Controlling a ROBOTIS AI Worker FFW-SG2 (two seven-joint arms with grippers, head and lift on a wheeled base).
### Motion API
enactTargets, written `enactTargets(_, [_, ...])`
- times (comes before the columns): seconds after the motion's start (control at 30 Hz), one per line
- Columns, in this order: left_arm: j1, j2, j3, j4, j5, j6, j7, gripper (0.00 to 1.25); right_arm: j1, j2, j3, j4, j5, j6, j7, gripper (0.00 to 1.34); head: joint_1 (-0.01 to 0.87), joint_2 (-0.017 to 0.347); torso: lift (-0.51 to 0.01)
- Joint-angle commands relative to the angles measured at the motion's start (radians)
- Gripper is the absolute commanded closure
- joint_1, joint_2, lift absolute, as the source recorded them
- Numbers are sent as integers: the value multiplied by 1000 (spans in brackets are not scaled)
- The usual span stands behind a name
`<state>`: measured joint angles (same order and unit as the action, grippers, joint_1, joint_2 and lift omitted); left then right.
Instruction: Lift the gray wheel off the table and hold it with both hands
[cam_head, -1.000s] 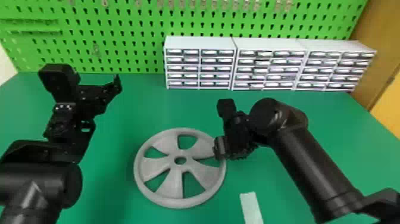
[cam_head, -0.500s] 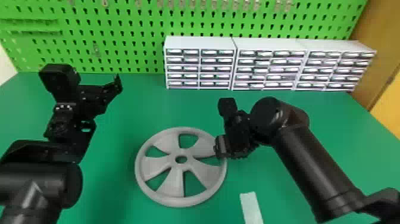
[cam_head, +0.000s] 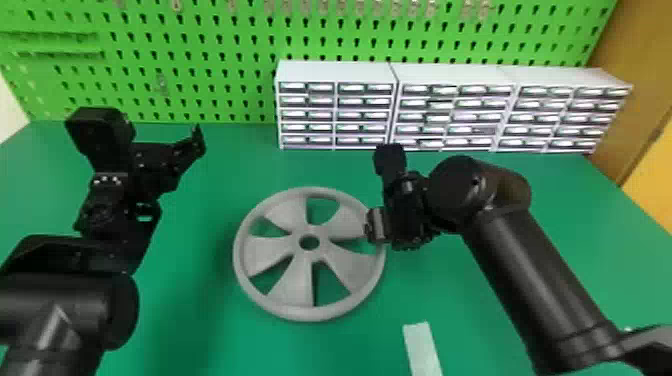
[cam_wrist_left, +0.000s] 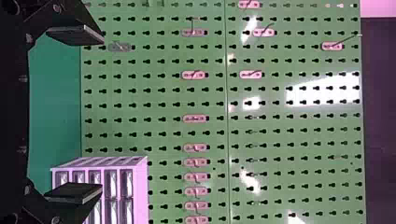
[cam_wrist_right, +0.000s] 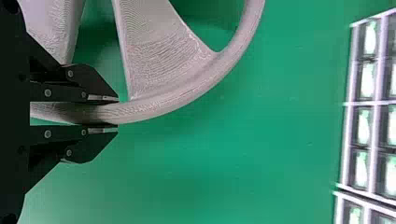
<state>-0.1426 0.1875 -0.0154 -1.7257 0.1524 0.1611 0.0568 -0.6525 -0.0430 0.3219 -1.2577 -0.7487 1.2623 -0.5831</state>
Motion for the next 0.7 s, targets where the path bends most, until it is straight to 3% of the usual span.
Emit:
enactTargets(0.0, [0, 1, 0, -2, 3, 2, 0, 168, 21, 0, -7, -58, 57, -26, 28, 1096, 711, 15, -98])
enactTargets(0.17, [2, 1, 0, -5, 3, 5, 2, 168, 56, 6, -29, -132, 166, -78, 111, 1096, 711, 15, -98])
enactTargets(0.67, [6, 0, 3, -11, 3, 11, 6, 168, 151, 15, -44, -327, 402, -273, 198, 1096, 711, 15, -98])
